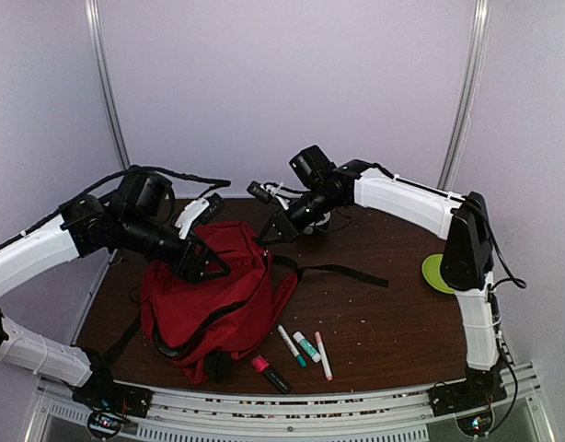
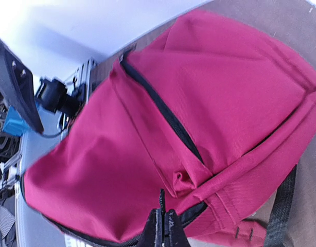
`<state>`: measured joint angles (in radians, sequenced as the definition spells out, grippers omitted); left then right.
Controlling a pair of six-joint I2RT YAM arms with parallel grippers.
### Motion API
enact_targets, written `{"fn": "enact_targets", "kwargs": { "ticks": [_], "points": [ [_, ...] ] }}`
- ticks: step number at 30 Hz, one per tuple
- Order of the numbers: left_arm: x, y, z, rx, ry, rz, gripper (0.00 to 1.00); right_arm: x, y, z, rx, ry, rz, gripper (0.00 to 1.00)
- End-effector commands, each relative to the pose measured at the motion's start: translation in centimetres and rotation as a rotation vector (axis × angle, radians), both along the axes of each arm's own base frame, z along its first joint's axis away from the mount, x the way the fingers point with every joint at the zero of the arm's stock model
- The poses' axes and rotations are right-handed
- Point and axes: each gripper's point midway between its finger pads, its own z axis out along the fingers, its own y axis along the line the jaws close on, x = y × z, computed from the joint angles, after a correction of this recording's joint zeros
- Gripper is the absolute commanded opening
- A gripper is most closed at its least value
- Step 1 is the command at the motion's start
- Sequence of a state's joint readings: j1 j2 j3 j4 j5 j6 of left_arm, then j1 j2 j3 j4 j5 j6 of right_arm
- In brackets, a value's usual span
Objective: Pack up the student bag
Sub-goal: Grab the largest pocket of the student bag, then zip the student bag into the largest pocket of the bag.
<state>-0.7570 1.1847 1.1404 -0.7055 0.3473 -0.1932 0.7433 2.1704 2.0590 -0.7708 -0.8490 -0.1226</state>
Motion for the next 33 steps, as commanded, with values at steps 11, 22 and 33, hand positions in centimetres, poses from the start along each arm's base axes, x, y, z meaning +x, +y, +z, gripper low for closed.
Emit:
{"fn": "enact_targets", "kwargs": {
  "ticks": [11, 22, 33],
  "points": [
    [11.9, 0.0, -1.4, 0.204, -0.405, 0.077, 0.68, 3.6, 0.9, 3.2, 0.152, -0.028, -0.054, 0.00],
    [15.6, -2.6, -4.6, 0.201, -0.440, -0.074, 0.58, 4.0, 0.7, 2.7, 0.169, 0.002, -0.062, 0.00],
    [16.6, -2.7, -8.6, 0.182, -0.355, -0.125, 0.38, 4.2, 0.6, 2.3, 0.168, 0.012, -0.063, 0.00]
  ]
}}
